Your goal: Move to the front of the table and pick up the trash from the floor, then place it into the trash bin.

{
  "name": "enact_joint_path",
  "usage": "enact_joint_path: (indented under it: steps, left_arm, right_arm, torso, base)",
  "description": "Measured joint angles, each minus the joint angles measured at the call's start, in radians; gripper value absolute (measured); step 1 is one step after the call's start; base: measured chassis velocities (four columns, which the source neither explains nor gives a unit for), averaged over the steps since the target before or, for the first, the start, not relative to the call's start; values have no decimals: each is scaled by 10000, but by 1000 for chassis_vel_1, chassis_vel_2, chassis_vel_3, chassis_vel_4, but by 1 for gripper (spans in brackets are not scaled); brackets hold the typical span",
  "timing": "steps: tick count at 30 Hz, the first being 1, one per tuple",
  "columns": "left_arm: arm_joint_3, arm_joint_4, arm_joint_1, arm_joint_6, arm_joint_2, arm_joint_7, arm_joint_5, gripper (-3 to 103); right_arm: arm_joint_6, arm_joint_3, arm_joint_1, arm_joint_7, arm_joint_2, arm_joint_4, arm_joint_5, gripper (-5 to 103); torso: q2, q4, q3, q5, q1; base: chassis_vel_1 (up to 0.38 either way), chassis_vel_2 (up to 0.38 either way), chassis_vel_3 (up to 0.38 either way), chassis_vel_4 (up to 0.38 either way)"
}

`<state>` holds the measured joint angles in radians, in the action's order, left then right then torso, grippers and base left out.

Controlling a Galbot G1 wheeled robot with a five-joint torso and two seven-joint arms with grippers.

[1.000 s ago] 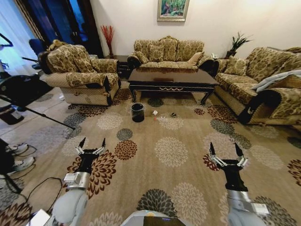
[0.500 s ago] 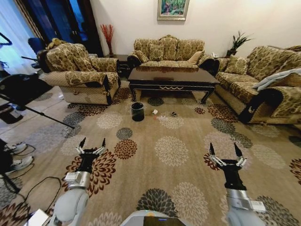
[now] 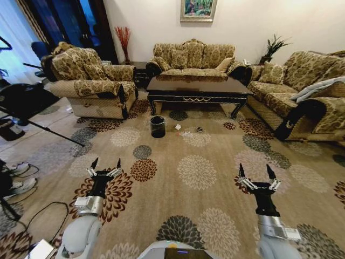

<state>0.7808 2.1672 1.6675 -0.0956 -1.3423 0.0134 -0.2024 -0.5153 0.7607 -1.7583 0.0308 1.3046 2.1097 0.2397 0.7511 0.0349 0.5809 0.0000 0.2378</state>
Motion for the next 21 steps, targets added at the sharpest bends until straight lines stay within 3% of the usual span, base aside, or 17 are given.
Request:
enact_joint_path:
  steps: [21]
  left_arm:
    - [142, 634, 38, -73, -65, -11, -213, 100]
  right_arm:
    - [-30, 111, -29, -13, -36, 219, 21, 100]
  torso:
    - [-1036, 0, -608, 0, -430]
  base:
    - [0, 0, 0, 0]
